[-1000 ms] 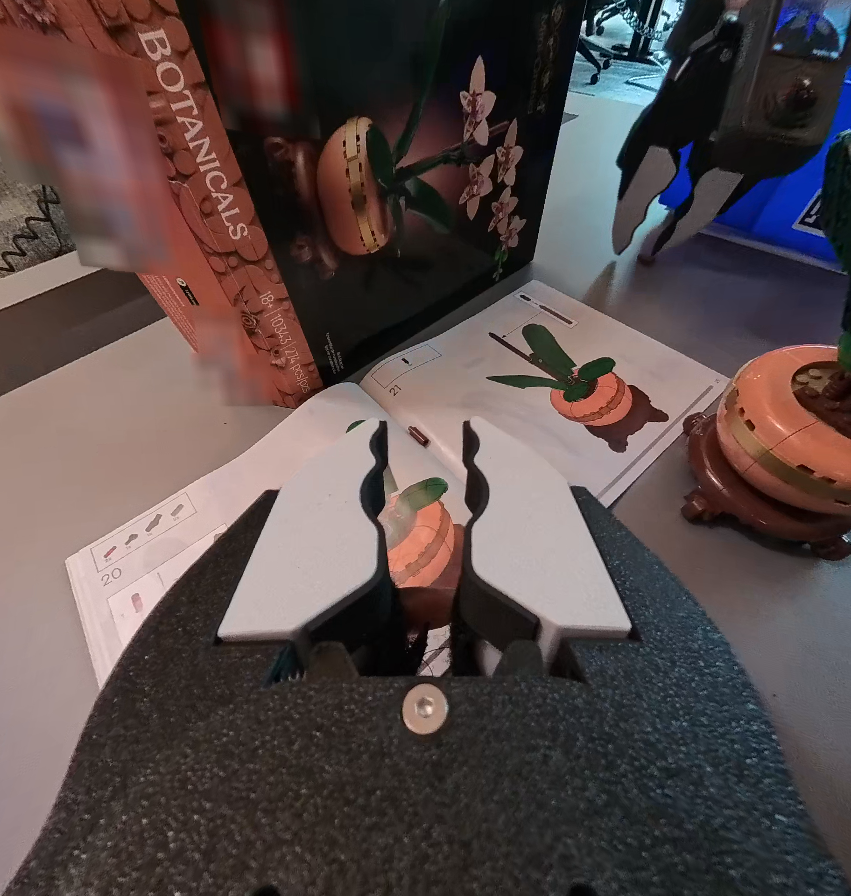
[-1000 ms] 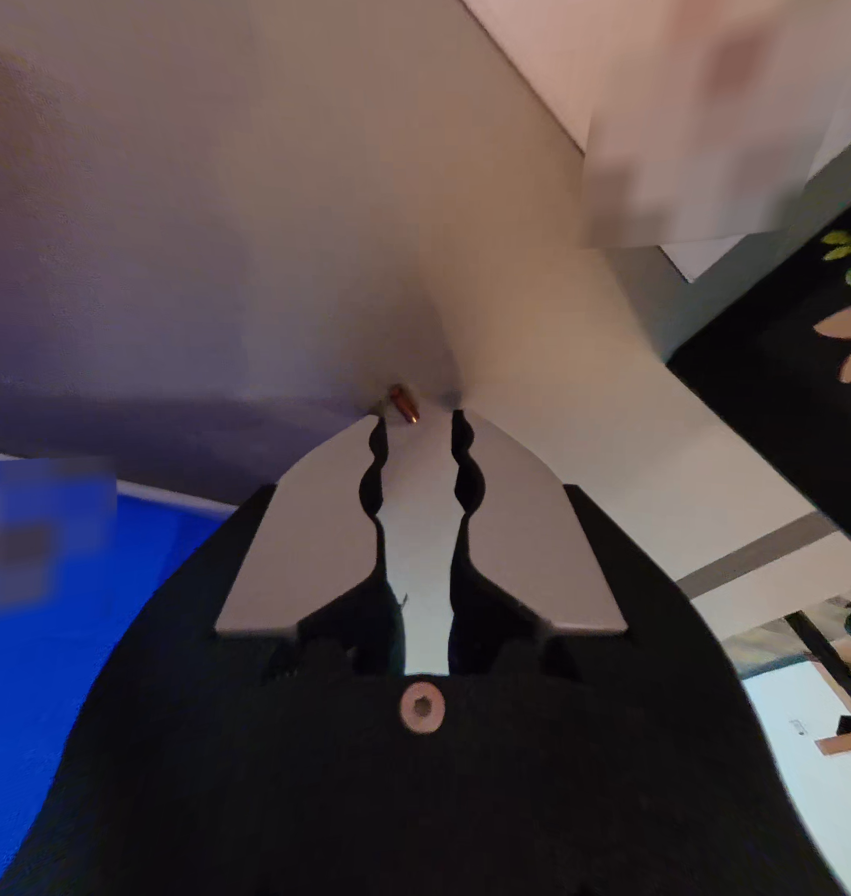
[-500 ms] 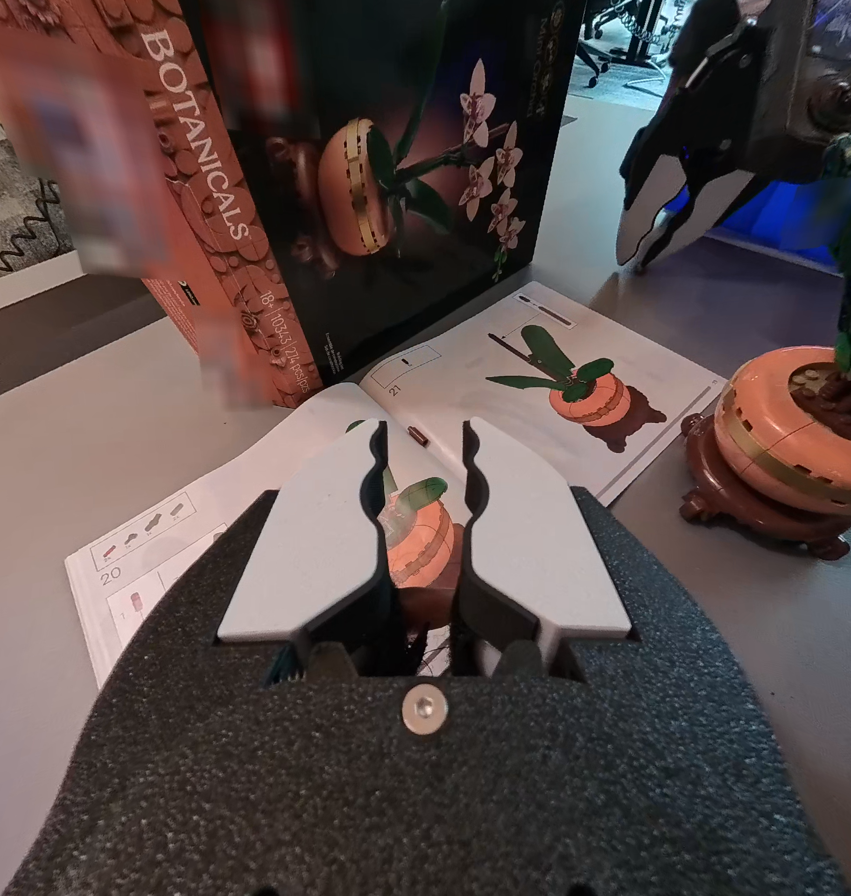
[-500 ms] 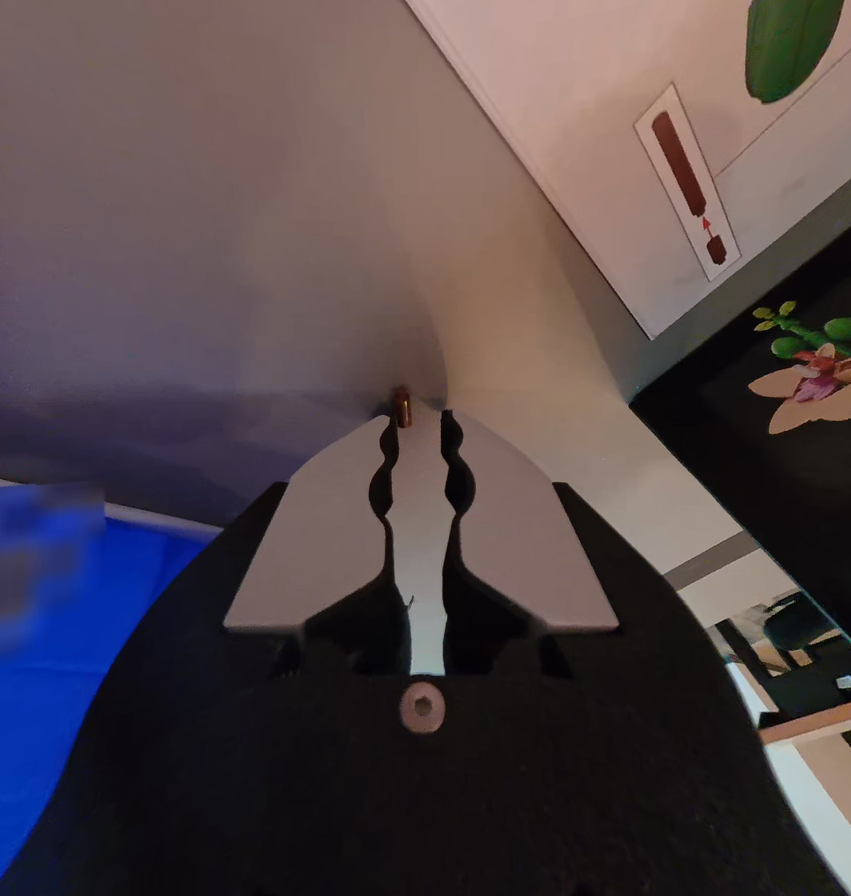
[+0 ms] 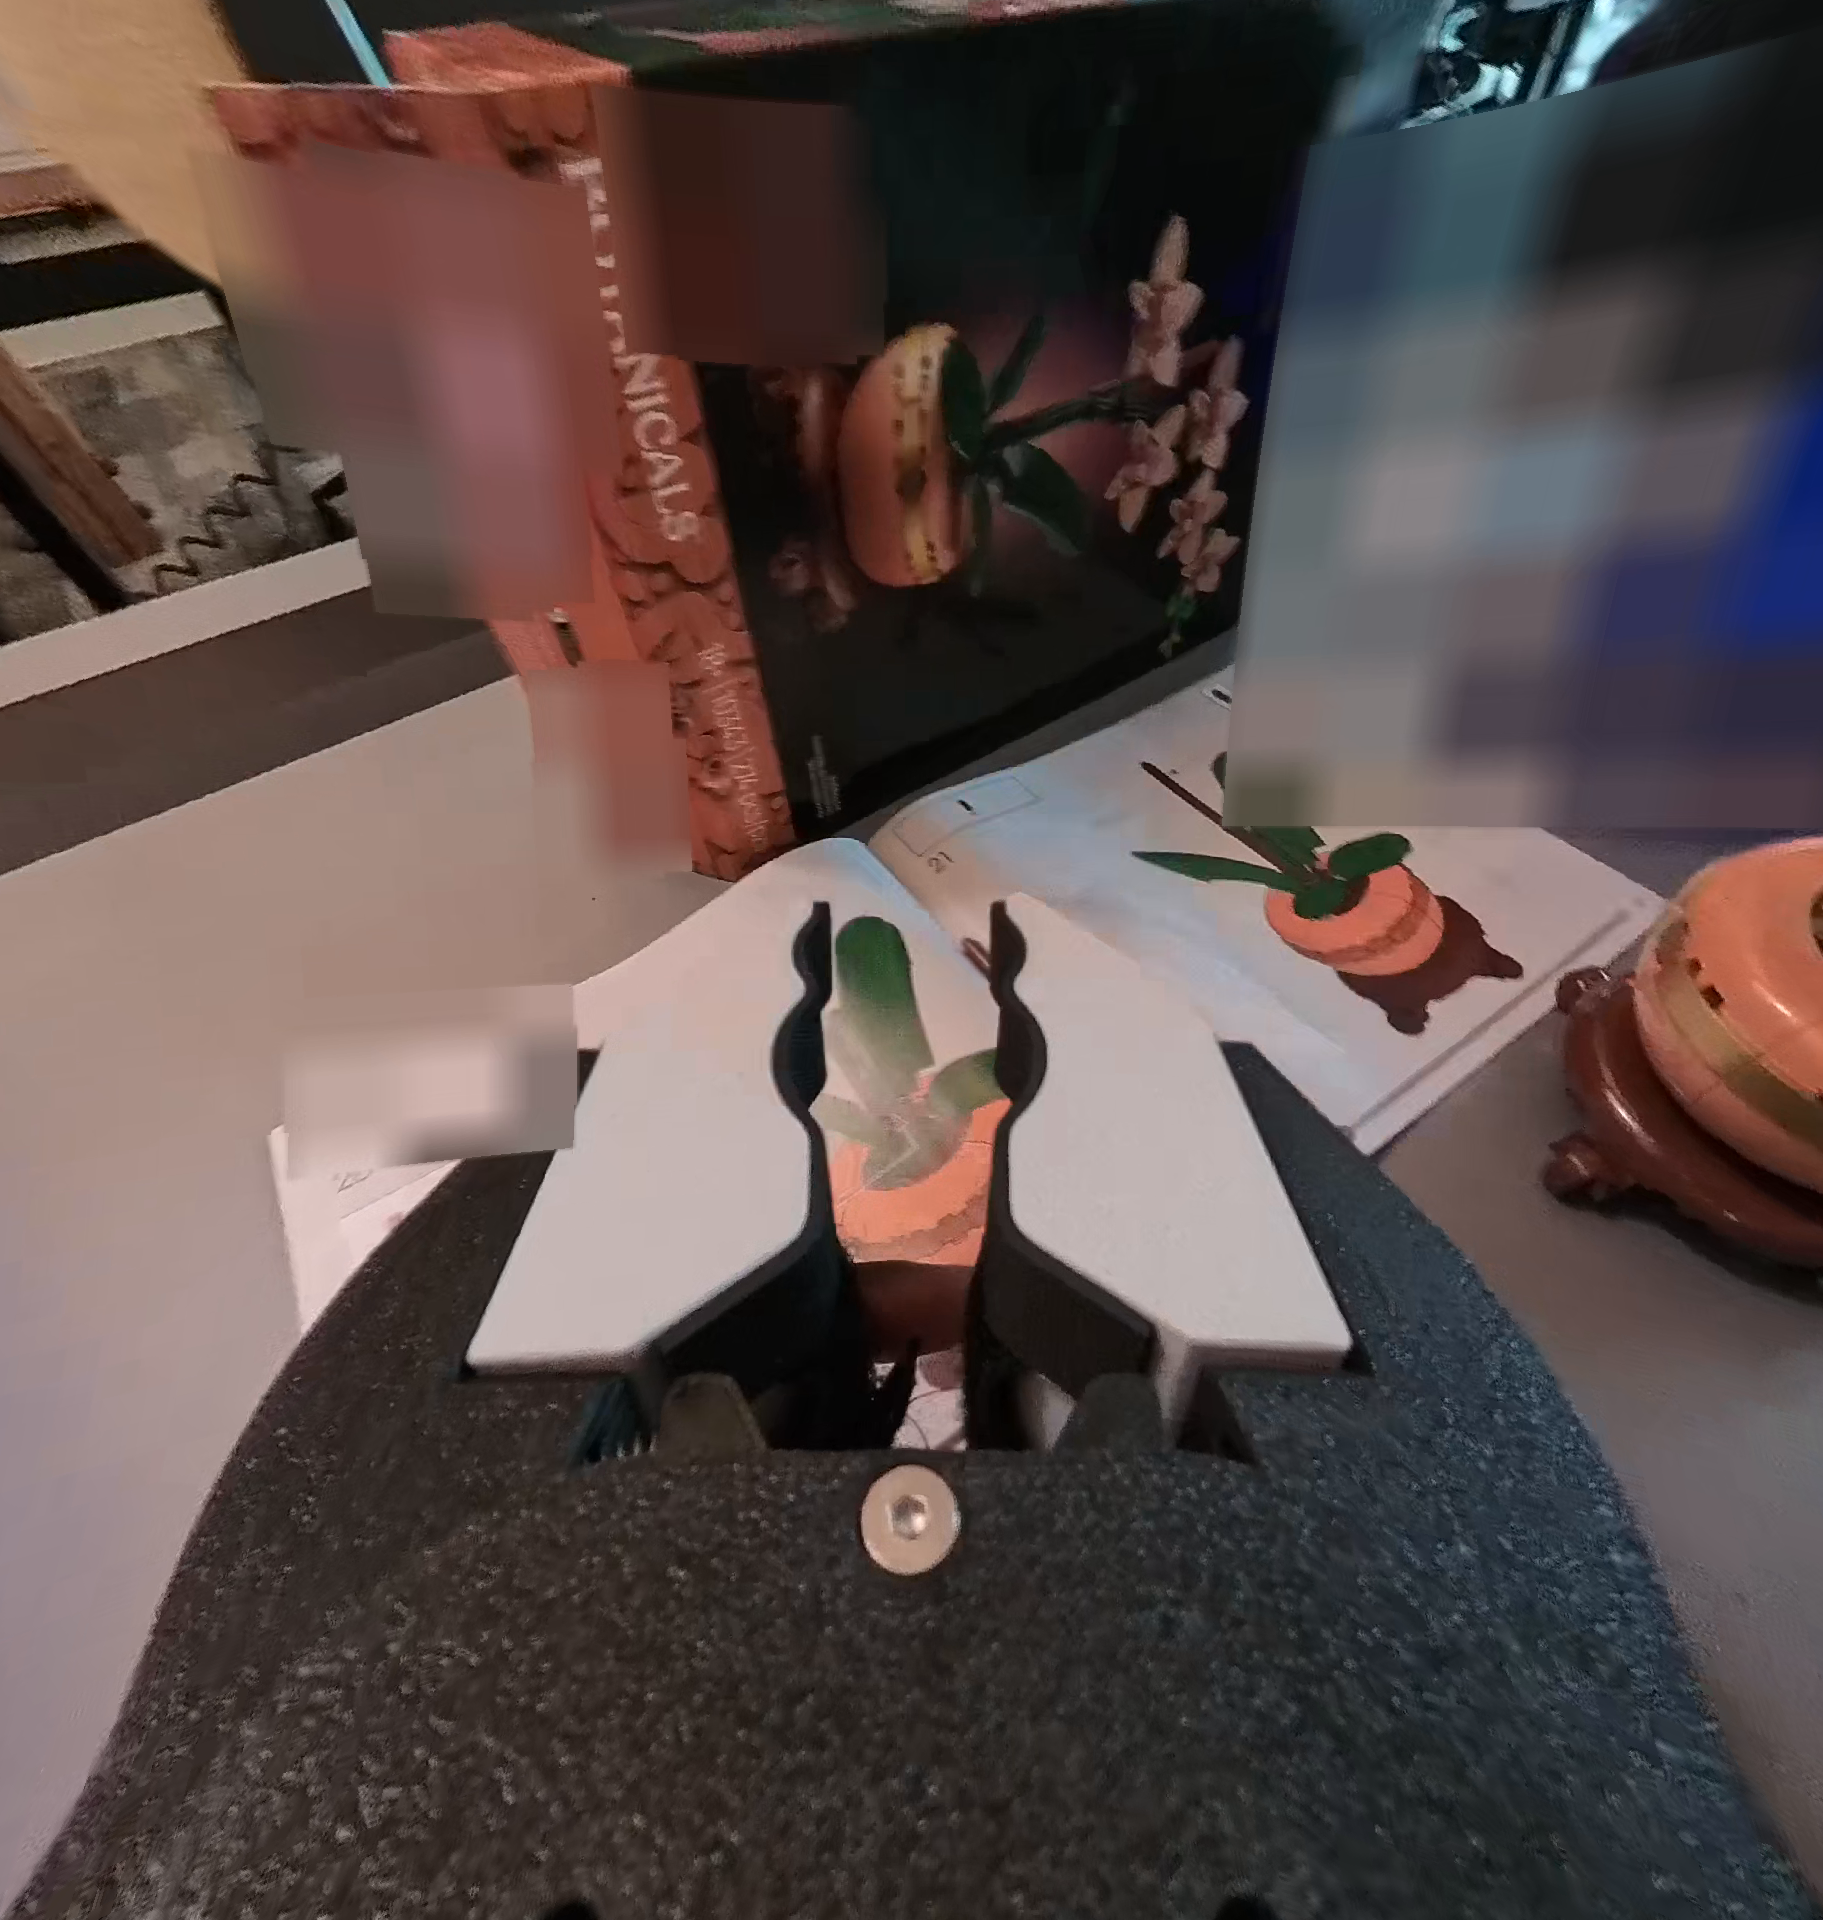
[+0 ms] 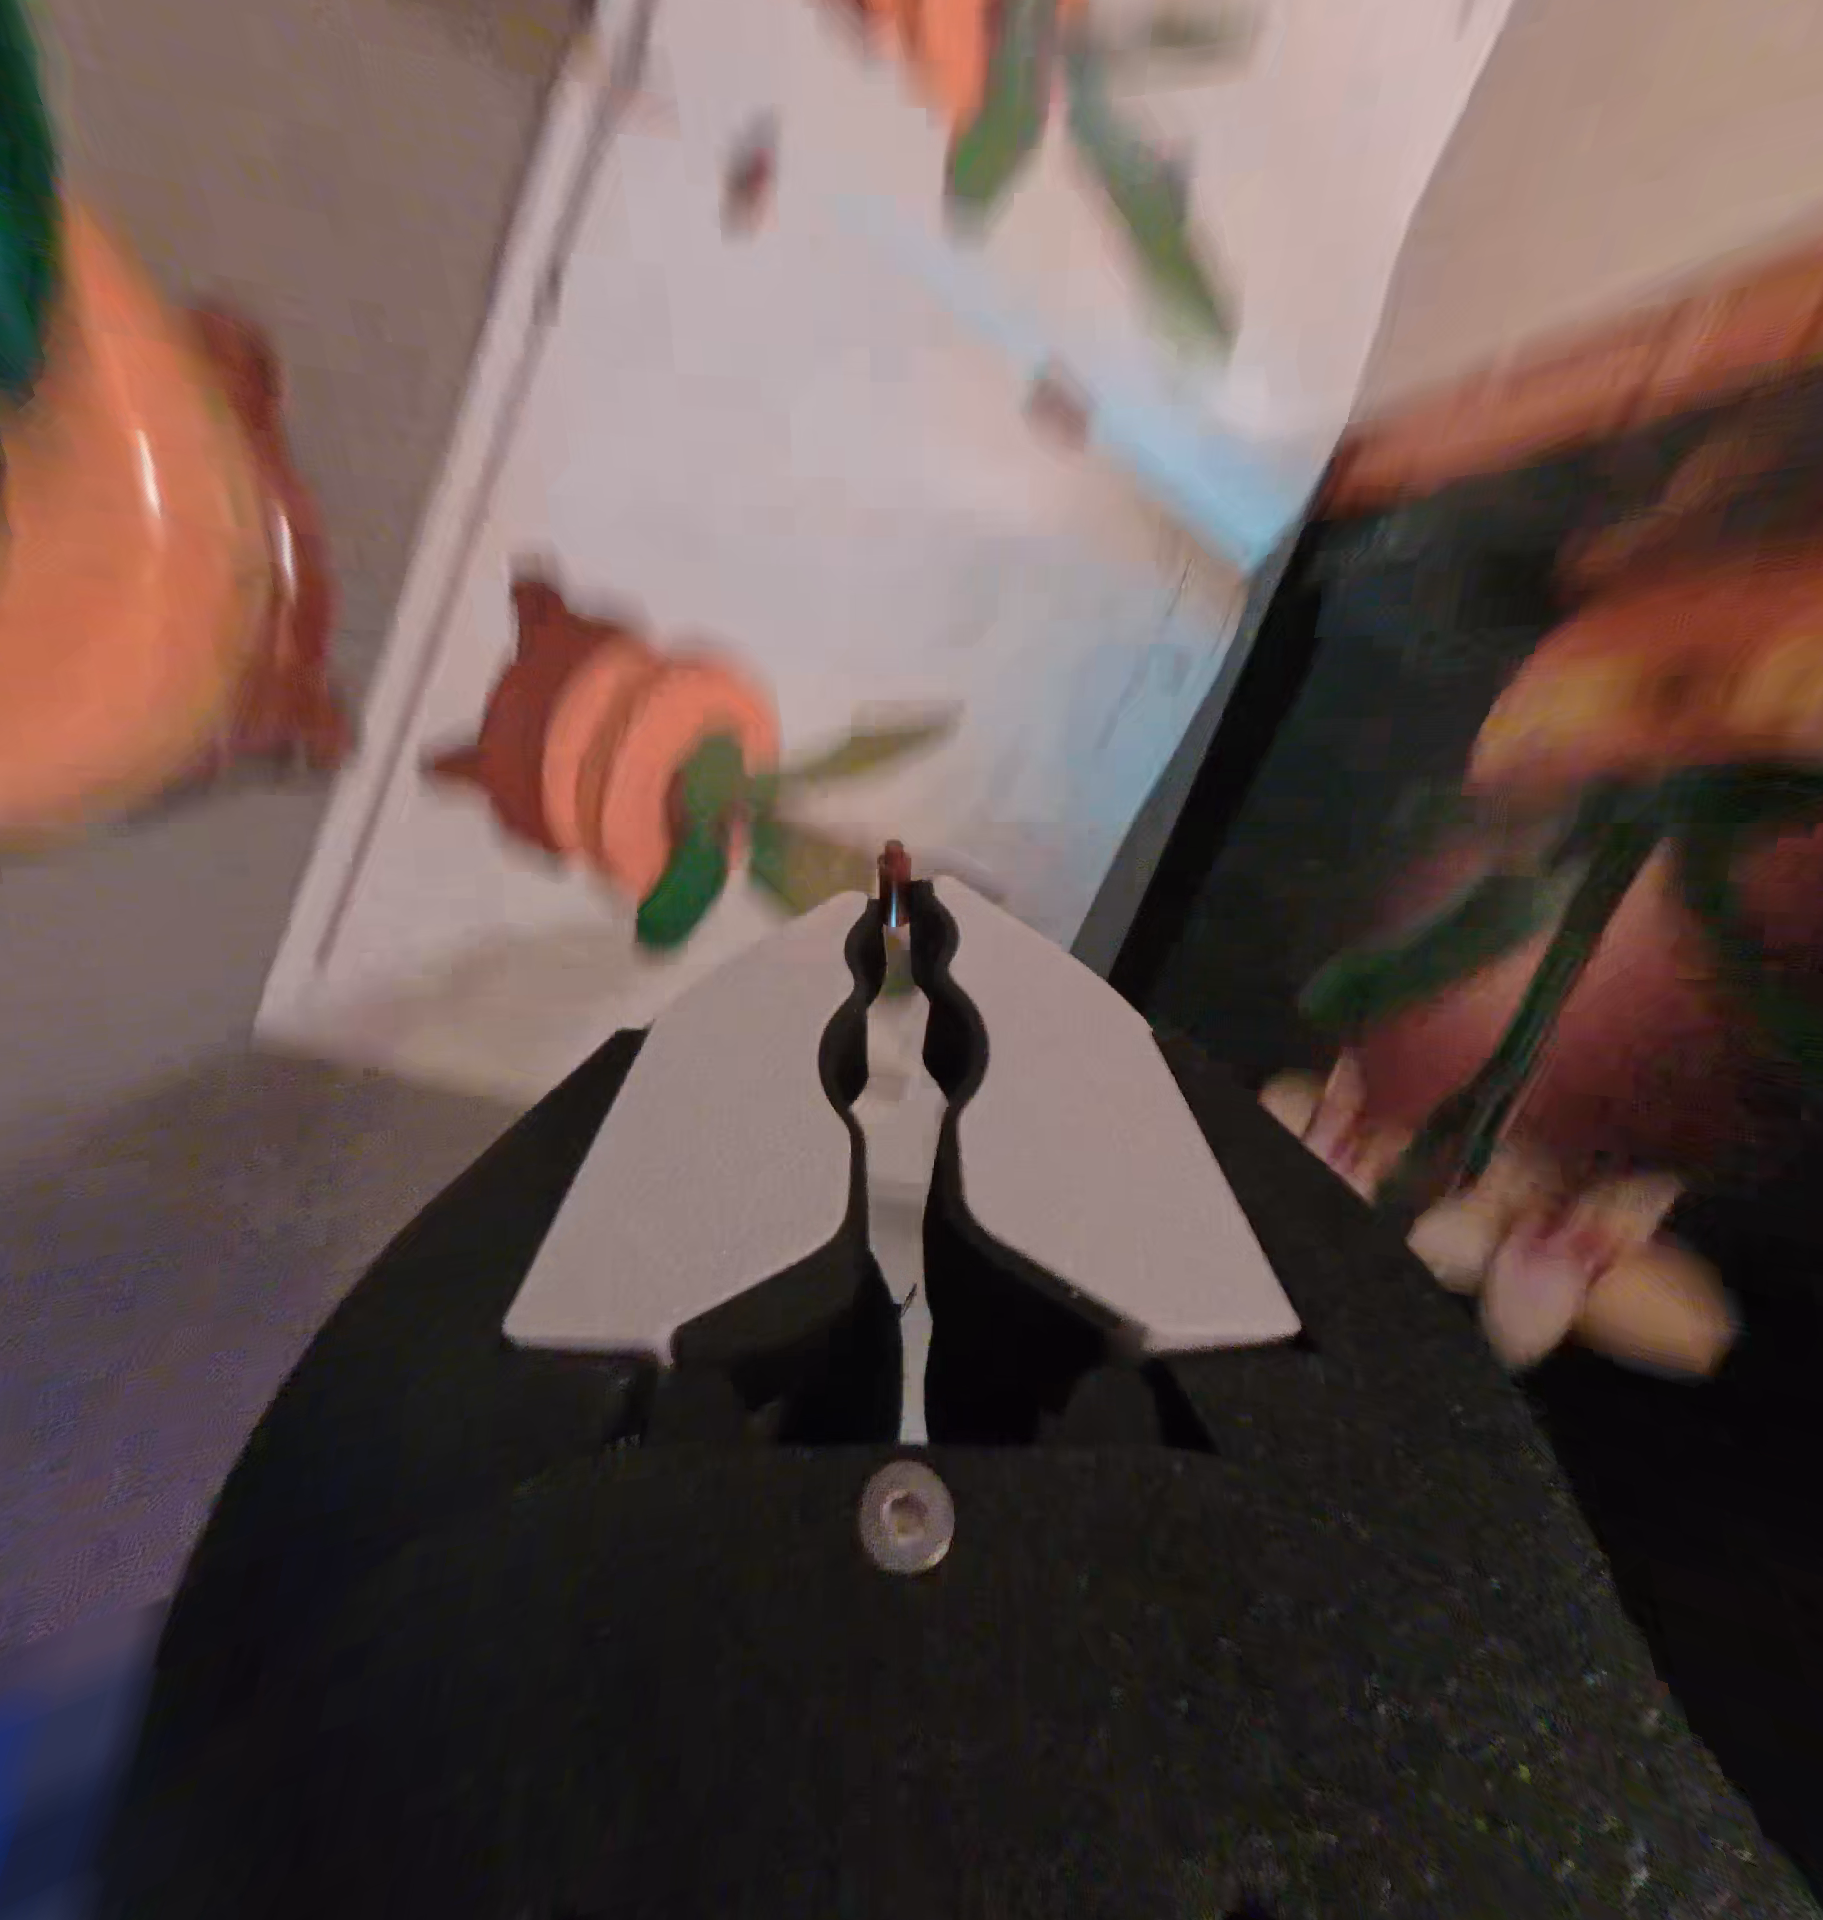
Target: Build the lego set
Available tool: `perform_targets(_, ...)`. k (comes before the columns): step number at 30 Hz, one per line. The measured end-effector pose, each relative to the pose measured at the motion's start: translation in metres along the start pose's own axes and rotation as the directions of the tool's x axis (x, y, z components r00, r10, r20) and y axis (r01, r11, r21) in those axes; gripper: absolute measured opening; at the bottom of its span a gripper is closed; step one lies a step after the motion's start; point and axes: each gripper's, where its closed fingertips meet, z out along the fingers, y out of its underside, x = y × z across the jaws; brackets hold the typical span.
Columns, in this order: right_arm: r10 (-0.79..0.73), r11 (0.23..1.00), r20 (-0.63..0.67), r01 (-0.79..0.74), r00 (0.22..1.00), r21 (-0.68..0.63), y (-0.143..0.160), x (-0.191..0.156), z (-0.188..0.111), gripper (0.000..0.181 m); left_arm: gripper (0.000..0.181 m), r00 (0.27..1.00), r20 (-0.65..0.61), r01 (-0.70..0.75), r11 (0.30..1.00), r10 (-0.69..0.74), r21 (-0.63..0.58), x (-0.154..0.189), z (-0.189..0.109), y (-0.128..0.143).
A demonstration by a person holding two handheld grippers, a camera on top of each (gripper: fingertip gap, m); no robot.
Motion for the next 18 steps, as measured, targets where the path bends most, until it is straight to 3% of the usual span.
perform_targets(3, -0.208, 0.976, -0.010, 0.208, 0.978, 0.061, -0.057, 0.012, 0.036, 0.005, 0.028, 0.999, 0.030, 0.037, 0.999, -0.038, 0.030, -0.007, -0.004, -0.005)
perform_targets(8, -0.429, 0.898, 0.047, 0.421, 0.902, 0.126, -0.087, 0.014, 0.080, 0.011, 0.028, 0.999, 0.031, 0.031, 0.999, -0.031, 0.027, -0.007, -0.007, -0.005)
perform_targets(13, -0.387, 0.910, 0.023, 0.378, 0.922, 0.167, -0.090, 0.022, 0.078, 0.026, 0.029, 0.997, -0.073, 0.001, 0.990, -0.011, -0.139, 0.011, 0.002, 0.023)
perform_targets(18, -0.381, 0.900, -0.093, 0.392, 0.920, 0.190, -0.103, 0.034, 0.072, 0.027, 0.026, 0.987, -0.160, -0.057, 0.978, 0.024, -0.201, 0.034, 0.017, 0.036)
